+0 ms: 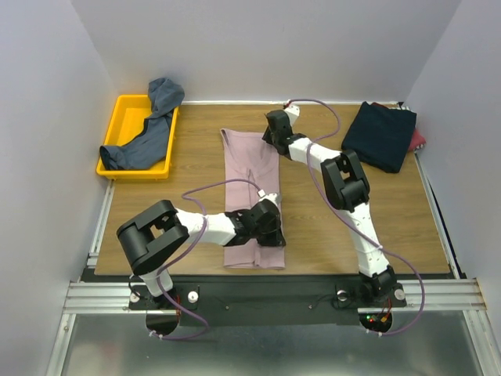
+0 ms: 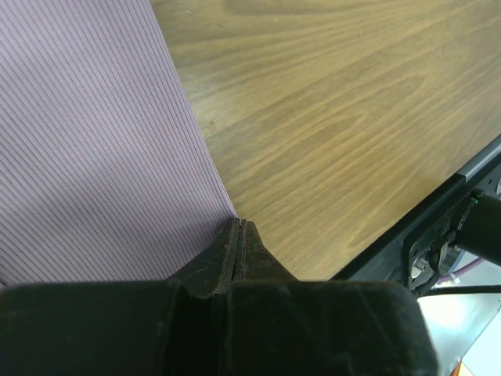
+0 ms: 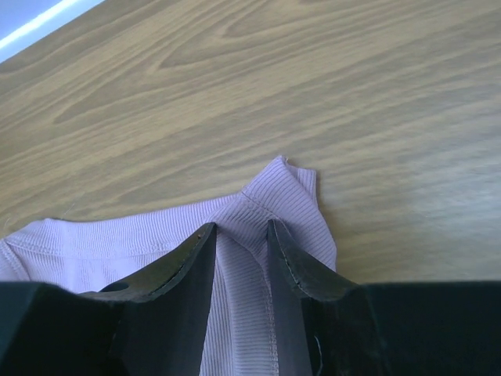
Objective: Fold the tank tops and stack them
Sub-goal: Fold the tank top
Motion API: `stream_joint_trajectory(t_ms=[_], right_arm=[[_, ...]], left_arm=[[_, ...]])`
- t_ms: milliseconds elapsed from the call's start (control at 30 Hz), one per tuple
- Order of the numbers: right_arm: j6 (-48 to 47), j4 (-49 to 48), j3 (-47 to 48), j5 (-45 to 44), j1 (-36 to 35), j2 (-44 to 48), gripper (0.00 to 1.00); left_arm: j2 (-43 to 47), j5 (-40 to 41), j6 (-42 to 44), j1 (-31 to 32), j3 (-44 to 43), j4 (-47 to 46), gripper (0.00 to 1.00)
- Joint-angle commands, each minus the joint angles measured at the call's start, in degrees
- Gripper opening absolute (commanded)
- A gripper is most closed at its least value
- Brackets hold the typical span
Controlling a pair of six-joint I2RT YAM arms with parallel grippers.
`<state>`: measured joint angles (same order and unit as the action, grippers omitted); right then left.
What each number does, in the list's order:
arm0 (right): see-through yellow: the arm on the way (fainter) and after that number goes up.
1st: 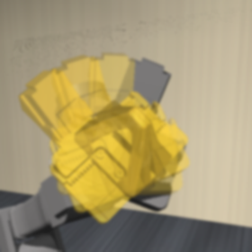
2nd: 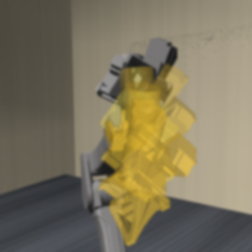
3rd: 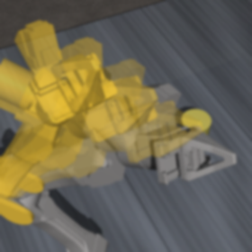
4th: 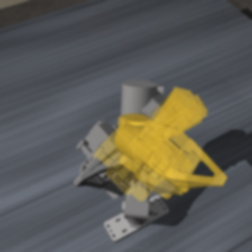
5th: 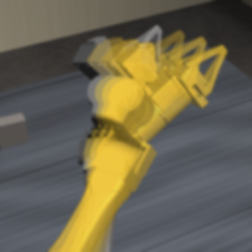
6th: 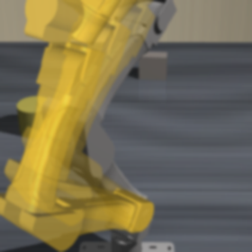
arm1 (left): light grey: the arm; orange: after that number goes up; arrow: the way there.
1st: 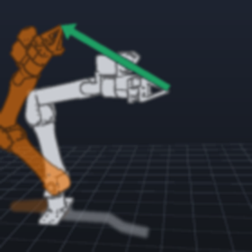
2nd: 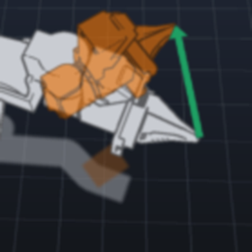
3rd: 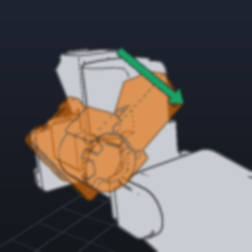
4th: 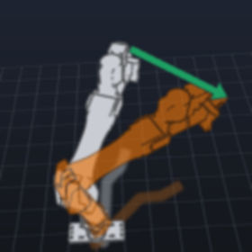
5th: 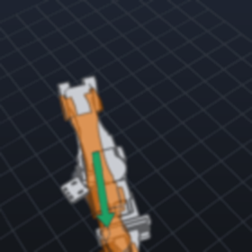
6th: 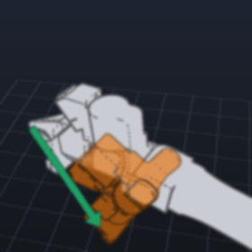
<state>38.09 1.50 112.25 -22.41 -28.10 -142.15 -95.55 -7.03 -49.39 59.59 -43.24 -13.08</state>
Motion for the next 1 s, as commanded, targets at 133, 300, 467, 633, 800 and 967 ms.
stream_joint_trajectory(t_ms=[133,300,467,633,800,967], right_arm=[[-3.54,-0.88,-7.56,-3.43,3.05,7.41,0.4],[-6.18,-3.87,-7.05,5.09,3.57,10.22,0.53],[-8.72,-3.78,-3.09,12.64,3.58,11.19,0.68],[-8.91,-3.87,-2.12,14.41,3.75,12.33,0.75],[-8.38,-3.78,-3.0,15.82,4.02,14.53,0.75],[-7.42,-3.52,-5.28,18.28,4.1,17.51,0.75]], left_arm=[[-0.96,-1.23,0.25,2.81,-2.46,2.36,0.0],[1.59,0.25,0.69,2.37,-3.6,3.41,0.0],[7.21,1.23,2.97,-1.23,-5.44,4.99,0.12],[11.07,1.4,5.61,-3.51,-8.34,7.28,0.3],[16.26,5.0,5.09,-11.57,-10.19,11.22,0.31],[18.38,12.12,2.98,-23.18,-14.92,15.45,0.25]])
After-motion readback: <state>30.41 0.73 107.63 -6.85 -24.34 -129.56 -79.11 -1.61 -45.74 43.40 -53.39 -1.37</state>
